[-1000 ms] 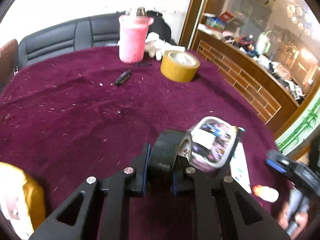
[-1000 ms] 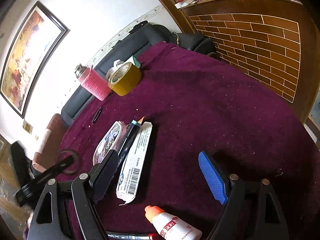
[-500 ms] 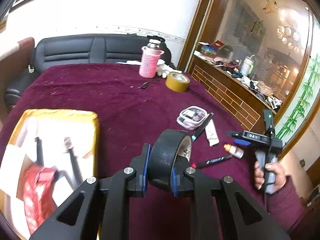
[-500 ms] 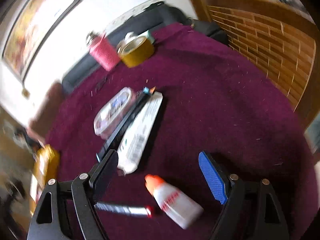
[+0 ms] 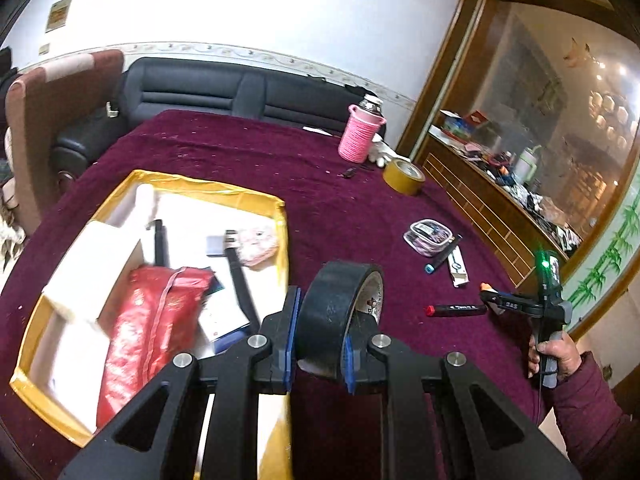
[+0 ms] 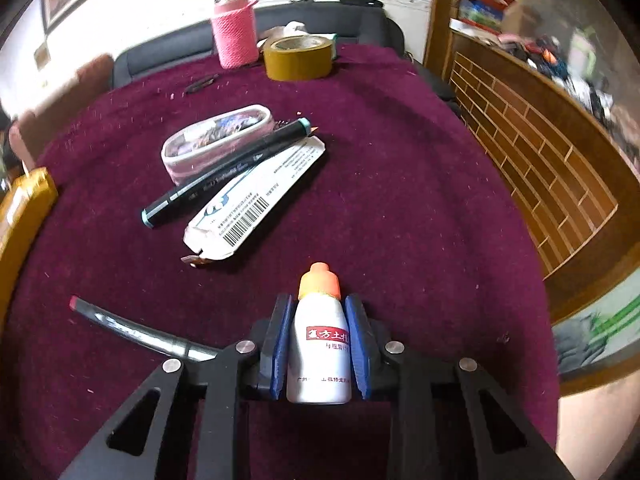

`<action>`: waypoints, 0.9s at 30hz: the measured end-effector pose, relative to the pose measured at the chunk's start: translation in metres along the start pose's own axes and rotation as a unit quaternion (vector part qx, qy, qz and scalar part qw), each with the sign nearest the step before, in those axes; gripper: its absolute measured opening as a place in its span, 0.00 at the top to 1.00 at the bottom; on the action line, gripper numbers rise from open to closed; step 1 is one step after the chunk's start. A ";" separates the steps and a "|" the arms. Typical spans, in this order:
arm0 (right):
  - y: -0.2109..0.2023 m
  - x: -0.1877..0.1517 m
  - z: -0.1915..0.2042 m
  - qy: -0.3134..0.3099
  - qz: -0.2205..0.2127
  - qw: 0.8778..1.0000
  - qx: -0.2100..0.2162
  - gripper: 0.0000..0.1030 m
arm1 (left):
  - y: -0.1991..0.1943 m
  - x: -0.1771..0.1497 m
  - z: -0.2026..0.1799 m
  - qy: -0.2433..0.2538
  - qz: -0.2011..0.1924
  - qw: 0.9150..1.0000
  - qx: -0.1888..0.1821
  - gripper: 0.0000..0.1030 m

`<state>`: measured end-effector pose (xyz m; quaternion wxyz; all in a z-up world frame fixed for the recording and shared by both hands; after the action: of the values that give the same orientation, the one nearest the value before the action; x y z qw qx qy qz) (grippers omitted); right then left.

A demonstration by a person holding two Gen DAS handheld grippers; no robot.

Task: Organize objects
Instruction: 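Grasp the orange-capped white bottle with the right tool while the left tool holds the tape, then carry the tape and bottle into the yellow tray and open both tools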

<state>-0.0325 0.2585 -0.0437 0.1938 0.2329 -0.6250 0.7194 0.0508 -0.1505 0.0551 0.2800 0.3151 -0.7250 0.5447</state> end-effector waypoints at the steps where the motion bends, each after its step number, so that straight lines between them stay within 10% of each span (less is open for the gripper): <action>1: -0.004 -0.001 -0.002 0.014 -0.005 1.000 0.009 0.72 | -0.002 -0.001 0.004 -0.003 -0.002 1.000 0.002 0.84; 11: -0.061 0.002 0.045 0.046 -0.037 0.993 0.106 0.72 | -0.032 0.001 0.042 -0.029 -0.027 0.999 0.029 0.83; 27: -0.052 0.029 0.324 -0.060 0.019 0.950 0.304 0.71 | 0.023 0.067 0.120 0.000 0.031 0.994 0.103 0.83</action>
<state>0.0041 -0.0554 0.0508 0.0624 0.3118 -0.3910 0.8637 -0.0173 -0.2720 0.0616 0.2287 0.3199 -0.6747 0.6246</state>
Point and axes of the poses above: each gripper's, at about its wrist camera, not at the fingertips, and y roughly the way its jaws point, z to its left, x to its top, the point moved 7 cm from there along y, roughly the way its jaws point, and after that the axes turned 6 degrees about x, right-handed, at the moved point
